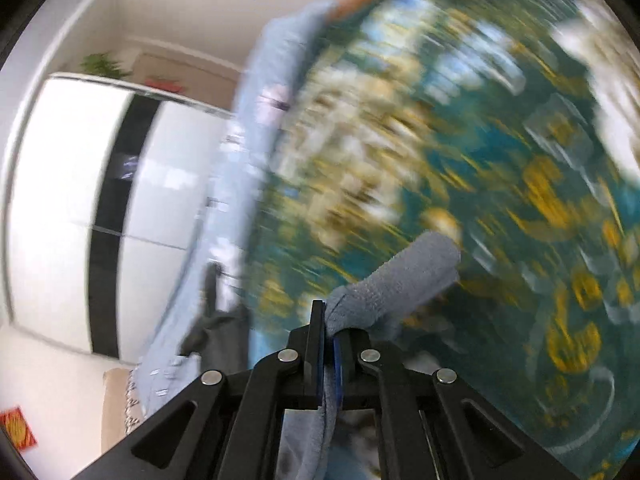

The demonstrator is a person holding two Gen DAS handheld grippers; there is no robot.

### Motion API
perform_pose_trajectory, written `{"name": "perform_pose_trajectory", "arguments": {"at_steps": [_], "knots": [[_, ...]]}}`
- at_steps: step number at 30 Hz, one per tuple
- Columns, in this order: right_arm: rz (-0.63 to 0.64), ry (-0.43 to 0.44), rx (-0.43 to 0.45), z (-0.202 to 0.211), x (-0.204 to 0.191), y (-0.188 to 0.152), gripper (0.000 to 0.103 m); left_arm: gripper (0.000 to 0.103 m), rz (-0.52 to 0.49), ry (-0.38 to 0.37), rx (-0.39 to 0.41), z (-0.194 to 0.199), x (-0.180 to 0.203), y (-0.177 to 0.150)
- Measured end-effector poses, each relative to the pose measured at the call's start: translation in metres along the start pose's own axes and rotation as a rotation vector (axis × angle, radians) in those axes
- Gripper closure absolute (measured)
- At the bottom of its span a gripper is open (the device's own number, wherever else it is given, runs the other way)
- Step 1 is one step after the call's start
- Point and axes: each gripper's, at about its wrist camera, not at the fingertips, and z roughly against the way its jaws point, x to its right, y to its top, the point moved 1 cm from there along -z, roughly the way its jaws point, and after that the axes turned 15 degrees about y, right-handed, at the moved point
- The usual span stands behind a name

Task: Fold clothes
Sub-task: 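Lay the sweatshirt down and open both grippers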

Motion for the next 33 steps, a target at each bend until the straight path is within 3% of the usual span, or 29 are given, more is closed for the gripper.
{"name": "perform_pose_trajectory", "arguments": {"at_steps": [2,4,5,6,8,11,13,16,20,25,28,33], "knots": [[0.069,0.079,0.043,0.015,-0.028,0.017,0.1,0.092,-0.073,-0.038,0.041,0.031,-0.013,0.015],[0.124,0.115,0.08,0.036,-0.04,0.027,0.1,0.092,-0.138,-0.031,0.05,0.063,-0.045,0.014],[0.142,0.107,0.083,0.044,-0.039,0.029,0.1,0.092,-0.152,-0.002,0.022,0.057,-0.052,-0.001],[0.132,0.064,0.059,0.045,-0.025,0.028,0.1,0.092,-0.152,0.034,-0.022,0.058,-0.063,0.004],[0.07,-0.047,-0.006,0.042,0.013,0.02,0.1,0.092,-0.141,0.131,-0.128,0.002,-0.077,-0.02],[-0.057,-0.225,-0.083,0.033,0.076,-0.004,0.1,0.092,-0.099,0.255,-0.264,-0.042,-0.112,-0.04],[-0.107,-0.278,-0.094,0.034,0.102,-0.017,0.1,0.092,-0.059,0.304,-0.322,-0.062,-0.133,-0.048],[-0.133,-0.299,-0.08,0.04,0.116,-0.024,0.1,0.092,-0.079,0.309,-0.321,-0.063,-0.133,-0.042],[-0.078,-0.3,-0.071,0.047,0.106,-0.021,0.1,0.092,-0.101,0.295,-0.311,-0.055,-0.129,-0.033],[-0.086,-0.404,-0.097,0.051,0.118,-0.028,0.1,0.091,-0.121,0.299,-0.327,-0.059,-0.139,-0.033],[-0.114,-0.411,-0.086,0.052,0.124,-0.032,0.1,0.091,-0.131,0.299,-0.332,-0.061,-0.142,-0.03],[-0.08,-0.428,-0.088,0.055,0.106,-0.032,0.096,0.09,-0.126,0.273,-0.347,-0.061,-0.148,-0.022]]}}
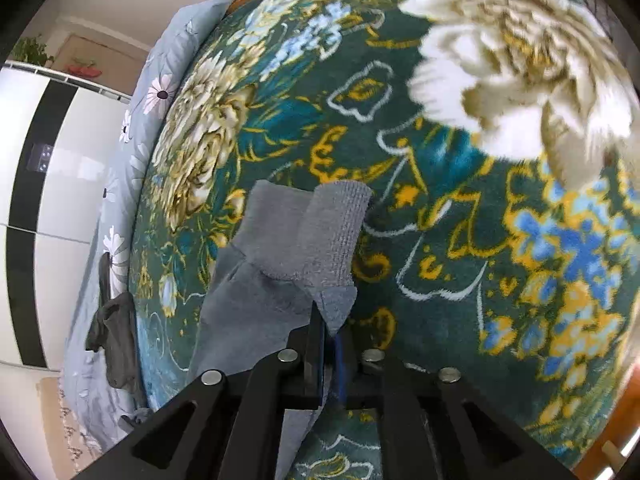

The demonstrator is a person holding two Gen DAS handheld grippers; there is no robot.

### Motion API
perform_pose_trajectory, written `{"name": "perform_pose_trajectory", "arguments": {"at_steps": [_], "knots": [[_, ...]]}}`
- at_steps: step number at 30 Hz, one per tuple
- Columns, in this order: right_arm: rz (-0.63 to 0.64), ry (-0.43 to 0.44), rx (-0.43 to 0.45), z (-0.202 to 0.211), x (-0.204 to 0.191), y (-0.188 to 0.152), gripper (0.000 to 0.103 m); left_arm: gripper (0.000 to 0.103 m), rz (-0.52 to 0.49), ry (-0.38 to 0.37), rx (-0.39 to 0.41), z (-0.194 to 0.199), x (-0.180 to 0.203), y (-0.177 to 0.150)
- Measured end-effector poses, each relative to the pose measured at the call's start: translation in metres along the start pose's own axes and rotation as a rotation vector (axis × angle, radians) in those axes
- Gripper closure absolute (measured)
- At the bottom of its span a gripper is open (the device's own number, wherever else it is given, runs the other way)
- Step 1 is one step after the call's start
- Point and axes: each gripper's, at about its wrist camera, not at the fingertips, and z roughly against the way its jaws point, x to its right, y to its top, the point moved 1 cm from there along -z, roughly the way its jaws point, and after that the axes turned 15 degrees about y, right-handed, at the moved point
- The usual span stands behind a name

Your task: Fold clothes

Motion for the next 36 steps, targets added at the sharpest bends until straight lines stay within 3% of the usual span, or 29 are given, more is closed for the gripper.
{"name": "perform_pose_trajectory", "arguments": {"at_steps": [6,8,9,18,23,28,33,36], "knots": [[0.04,-0.056,0.044,0.021,-0.029,-0.009,0.085,0.082,-0.049,-0.018,0.001,0.003,-0.007,0.005],[0.045,-0.071,0.066,0.028,-0.037,-0.012,0.064,0.081,-0.054,-0.049,0.0,0.006,-0.012,0.007],[0.049,-0.073,0.075,0.03,-0.043,-0.014,0.062,0.081,-0.059,-0.063,0.003,0.008,-0.014,0.008],[0.155,-0.066,0.076,0.039,-0.11,-0.044,0.055,0.077,-0.185,-0.077,0.048,0.045,-0.034,0.02],[0.225,-0.051,0.06,0.028,-0.156,-0.065,0.054,0.077,-0.237,-0.147,0.155,0.082,-0.038,0.038],[0.32,-0.011,-0.028,-0.012,-0.214,-0.1,0.052,0.076,-0.326,-0.22,0.222,0.103,0.009,0.041],[0.485,0.004,-0.192,-0.08,-0.281,-0.156,0.051,0.076,-0.393,-0.185,0.29,0.09,0.047,0.046],[0.587,0.027,-0.287,-0.122,-0.318,-0.2,0.051,0.076,-0.4,-0.142,0.281,0.069,0.064,0.051]]}}
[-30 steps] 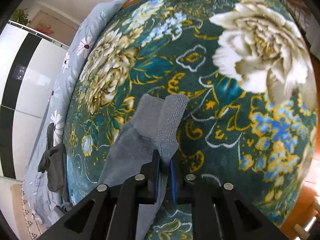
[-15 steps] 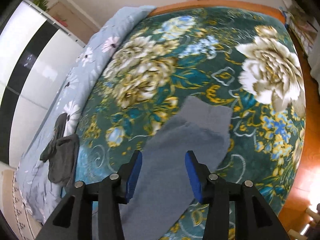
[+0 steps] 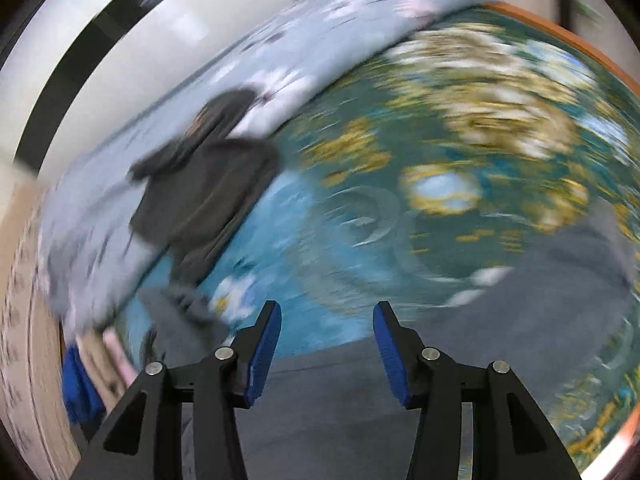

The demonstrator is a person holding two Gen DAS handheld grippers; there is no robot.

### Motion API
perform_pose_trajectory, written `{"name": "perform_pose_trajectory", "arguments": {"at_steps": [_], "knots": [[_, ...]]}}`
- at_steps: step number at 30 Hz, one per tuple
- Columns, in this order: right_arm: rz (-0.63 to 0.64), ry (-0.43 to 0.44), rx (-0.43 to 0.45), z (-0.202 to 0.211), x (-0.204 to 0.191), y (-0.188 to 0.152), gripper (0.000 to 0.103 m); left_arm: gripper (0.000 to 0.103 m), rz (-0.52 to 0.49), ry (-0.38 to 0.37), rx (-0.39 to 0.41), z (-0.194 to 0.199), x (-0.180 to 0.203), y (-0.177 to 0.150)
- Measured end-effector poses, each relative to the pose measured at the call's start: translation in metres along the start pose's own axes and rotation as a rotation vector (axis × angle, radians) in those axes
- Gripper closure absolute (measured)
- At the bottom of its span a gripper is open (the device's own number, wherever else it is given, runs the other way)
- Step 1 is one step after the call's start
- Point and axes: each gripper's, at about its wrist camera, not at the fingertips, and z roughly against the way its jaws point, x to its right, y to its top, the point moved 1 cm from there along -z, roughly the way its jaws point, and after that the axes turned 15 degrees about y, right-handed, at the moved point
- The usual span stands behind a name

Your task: Fold clothes

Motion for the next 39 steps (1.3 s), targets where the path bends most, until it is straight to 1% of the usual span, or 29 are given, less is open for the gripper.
{"name": "perform_pose_trajectory", "arguments": {"at_steps": [2,6,8,11,14,16,20,21,22,23,24,25,26,29,31,35,38,39], "knots": [[0.052,0.032,-0.052,-0.034,-0.032,-0.003,0.051,0.076,0.013,0.025,-0.025,-0.015,0.0,0.002],[0.093,0.085,-0.11,-0.085,-0.078,-0.008,0.051,0.076,0.036,0.038,-0.053,-0.026,-0.007,-0.002],[0.114,0.107,-0.13,-0.107,-0.099,-0.01,0.051,0.076,-0.005,0.055,-0.067,-0.027,-0.01,-0.006],[0.155,0.115,-0.166,-0.136,-0.127,-0.012,0.051,0.076,-0.032,0.08,-0.069,-0.029,-0.014,-0.01],[0.188,0.097,-0.21,-0.159,-0.143,-0.017,0.051,0.076,-0.031,0.085,-0.074,-0.029,-0.02,-0.009],[0.179,0.087,-0.229,-0.169,-0.144,-0.021,0.051,0.076,-0.02,0.086,-0.078,-0.029,-0.024,-0.008],[0.135,0.062,-0.23,-0.187,-0.142,-0.023,0.052,0.076,-0.014,0.088,-0.091,-0.029,-0.028,-0.008],[0.126,0.053,-0.223,-0.19,-0.142,-0.024,0.054,0.076,-0.015,0.087,-0.094,-0.029,-0.028,-0.008],[0.117,0.045,-0.218,-0.192,-0.141,-0.023,0.057,0.076,-0.016,0.087,-0.095,-0.029,-0.027,-0.008],[0.108,0.043,-0.216,-0.193,-0.14,-0.023,0.066,0.076,-0.028,0.089,-0.1,-0.027,-0.03,-0.01],[0.098,0.045,-0.215,-0.194,-0.139,-0.023,0.072,0.076,-0.029,0.089,-0.102,-0.029,-0.03,-0.008],[0.094,0.052,-0.215,-0.194,-0.138,-0.023,0.086,0.076,-0.027,0.088,-0.103,-0.033,-0.028,-0.006],[0.101,0.057,-0.216,-0.193,-0.138,-0.024,0.093,0.076,-0.025,0.086,-0.105,-0.037,-0.027,-0.003],[0.136,0.077,-0.21,-0.182,-0.137,-0.028,0.095,0.076,-0.023,0.078,-0.101,-0.036,-0.028,0.001],[0.142,0.103,-0.185,-0.165,-0.132,-0.034,0.096,0.076,-0.027,0.068,-0.087,-0.031,-0.028,0.004],[0.065,0.139,-0.134,-0.125,-0.101,-0.056,0.096,0.076,-0.038,0.022,-0.018,-0.014,-0.021,0.019],[-0.024,0.155,-0.138,-0.107,-0.076,-0.08,0.096,0.074,-0.054,-0.013,0.029,-0.003,-0.008,0.035],[-0.048,0.153,-0.156,-0.105,-0.07,-0.089,0.097,0.073,-0.061,-0.019,0.038,-0.002,-0.001,0.039]]}}
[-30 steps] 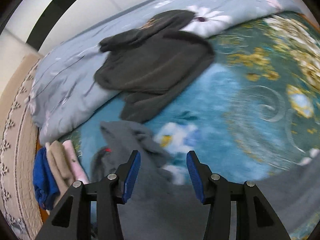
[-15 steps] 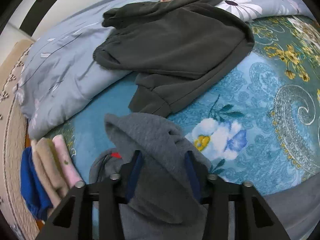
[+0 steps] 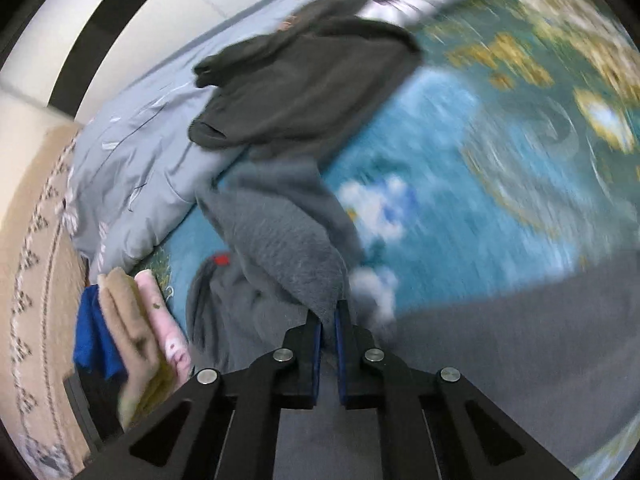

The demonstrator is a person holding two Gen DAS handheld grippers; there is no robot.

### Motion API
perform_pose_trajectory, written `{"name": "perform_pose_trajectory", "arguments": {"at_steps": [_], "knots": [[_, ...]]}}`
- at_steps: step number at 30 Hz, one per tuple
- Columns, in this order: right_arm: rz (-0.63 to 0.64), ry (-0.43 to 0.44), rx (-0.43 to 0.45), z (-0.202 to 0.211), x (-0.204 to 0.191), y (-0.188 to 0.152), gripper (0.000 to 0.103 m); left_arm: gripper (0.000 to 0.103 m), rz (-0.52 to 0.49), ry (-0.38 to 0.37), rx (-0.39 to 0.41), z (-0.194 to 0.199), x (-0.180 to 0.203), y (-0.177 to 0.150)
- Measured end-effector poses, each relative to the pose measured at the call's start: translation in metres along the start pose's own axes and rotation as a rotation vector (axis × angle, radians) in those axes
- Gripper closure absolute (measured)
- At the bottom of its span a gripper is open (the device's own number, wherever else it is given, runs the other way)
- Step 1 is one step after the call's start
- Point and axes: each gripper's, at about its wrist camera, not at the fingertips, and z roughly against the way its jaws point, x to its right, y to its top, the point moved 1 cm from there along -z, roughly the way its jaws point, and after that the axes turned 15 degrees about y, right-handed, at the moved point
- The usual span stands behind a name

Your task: Fold clothes

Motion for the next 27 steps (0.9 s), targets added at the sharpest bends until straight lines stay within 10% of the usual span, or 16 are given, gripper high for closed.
{"name": "perform_pose_trajectory", "arguments": {"at_steps": [12,27], "knots": [[-0.094,0.056,-0.254,-0.022,-0.002,-0.057,0.097,0.07,0.015,0.046,0.032,-0.015,0.019,0.03],[0.006,-0.036,0.024,0.034,-0.01,0.033,0.061,0.07,-0.056,0.135,-0.061,-0.042,-0.001,0.002]]}}
